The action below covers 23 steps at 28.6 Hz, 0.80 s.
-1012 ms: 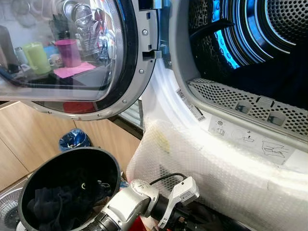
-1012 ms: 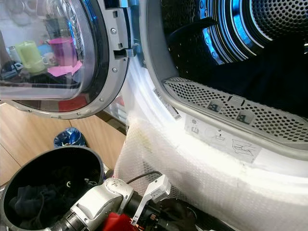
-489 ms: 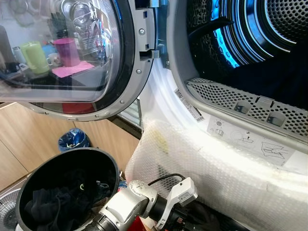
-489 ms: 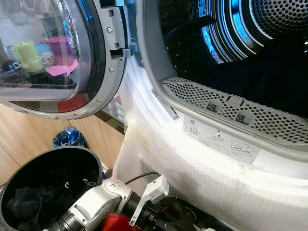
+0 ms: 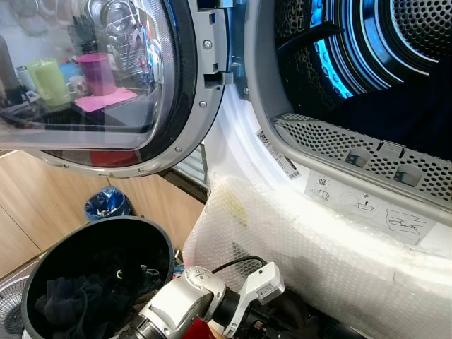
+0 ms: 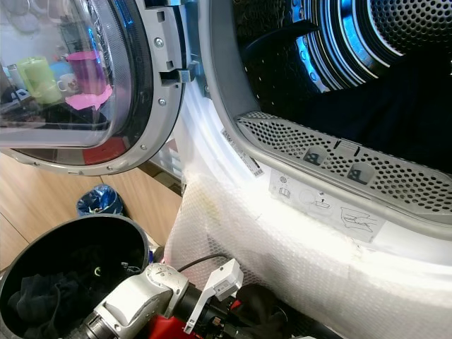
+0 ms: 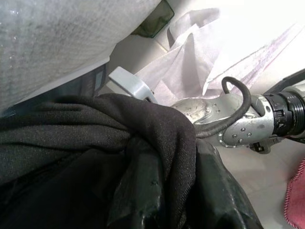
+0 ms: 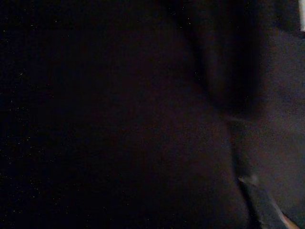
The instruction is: Clothes washing
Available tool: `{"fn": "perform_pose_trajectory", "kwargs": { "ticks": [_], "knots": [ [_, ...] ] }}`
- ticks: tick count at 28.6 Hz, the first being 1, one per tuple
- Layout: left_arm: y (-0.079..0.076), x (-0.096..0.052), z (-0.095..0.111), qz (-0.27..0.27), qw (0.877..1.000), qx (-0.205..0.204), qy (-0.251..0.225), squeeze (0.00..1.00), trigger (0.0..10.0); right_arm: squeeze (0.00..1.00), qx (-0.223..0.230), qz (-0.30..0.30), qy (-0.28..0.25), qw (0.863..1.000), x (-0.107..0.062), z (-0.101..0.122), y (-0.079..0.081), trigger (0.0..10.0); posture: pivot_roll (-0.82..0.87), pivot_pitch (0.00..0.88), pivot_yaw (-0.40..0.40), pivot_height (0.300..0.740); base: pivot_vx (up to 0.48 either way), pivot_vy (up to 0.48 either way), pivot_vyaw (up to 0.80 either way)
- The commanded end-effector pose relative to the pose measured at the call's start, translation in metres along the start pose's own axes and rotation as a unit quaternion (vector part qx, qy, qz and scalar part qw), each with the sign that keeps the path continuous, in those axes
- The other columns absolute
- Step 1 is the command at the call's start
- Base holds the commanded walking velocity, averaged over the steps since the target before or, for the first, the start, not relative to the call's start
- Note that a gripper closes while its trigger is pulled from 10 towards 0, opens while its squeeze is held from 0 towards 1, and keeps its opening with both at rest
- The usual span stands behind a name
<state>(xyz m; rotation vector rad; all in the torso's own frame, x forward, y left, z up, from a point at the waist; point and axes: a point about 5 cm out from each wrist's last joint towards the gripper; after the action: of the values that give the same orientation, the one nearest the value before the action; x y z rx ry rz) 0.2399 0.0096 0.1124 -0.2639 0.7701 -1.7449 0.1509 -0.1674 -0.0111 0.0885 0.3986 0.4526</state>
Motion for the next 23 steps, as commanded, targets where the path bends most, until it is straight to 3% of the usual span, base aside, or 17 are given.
{"fn": "perform_pose_trajectory", "kwargs": {
  "ticks": [1,19,20,21,23],
  "knots": [
    [-0.008,0.003,0.004,-0.035,0.999,0.009,-0.005,0.0,0.0,0.0,0.01,-0.005,-0.023,1.0,-0.001,0.006,-0.002,0.0,0.1,0.028,0.025,0.74,0.0,0.0,0.0],
    [-0.01,0.002,0.0,-0.032,0.999,0.013,-0.003,0.0,0.0,0.0,0.021,0.04,-0.054,0.998,0.002,0.013,0.01,0.0,0.1,0.019,0.029,0.74,0.0,0.0,0.0],
    [-0.01,0.001,-0.001,-0.031,0.999,0.015,-0.005,0.0,3.7,0.0,0.021,0.041,-0.056,0.997,0.002,0.014,0.01,0.0,0.1,0.018,0.031,0.74,0.0,0.0,0.0],
    [-0.01,0.001,-0.001,-0.029,0.999,0.016,-0.006,0.0,8.5,0.0,0.023,0.042,-0.061,0.997,0.003,0.015,0.011,0.0,0.11,0.019,0.032,0.74,0.0,0.0,0.0],
    [-0.011,0.0,-0.001,-0.027,0.999,0.019,-0.008,0.0,10.0,0.0,0.024,0.043,-0.068,0.996,0.004,0.018,0.011,0.0,0.11,0.02,0.033,0.74,0.0,0.0,0.0]
  ]
}}
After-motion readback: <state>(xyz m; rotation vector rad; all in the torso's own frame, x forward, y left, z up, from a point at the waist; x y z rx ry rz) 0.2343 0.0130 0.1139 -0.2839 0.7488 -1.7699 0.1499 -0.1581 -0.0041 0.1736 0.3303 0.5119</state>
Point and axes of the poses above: a point about 5 cm out from each wrist's last joint towards the gripper, its own x axis pointing out of the wrist towards the gripper, its own z axis along the axis of the wrist's last joint, y = z × x, and after that the axes turned 15 degrees about -x, right-handed
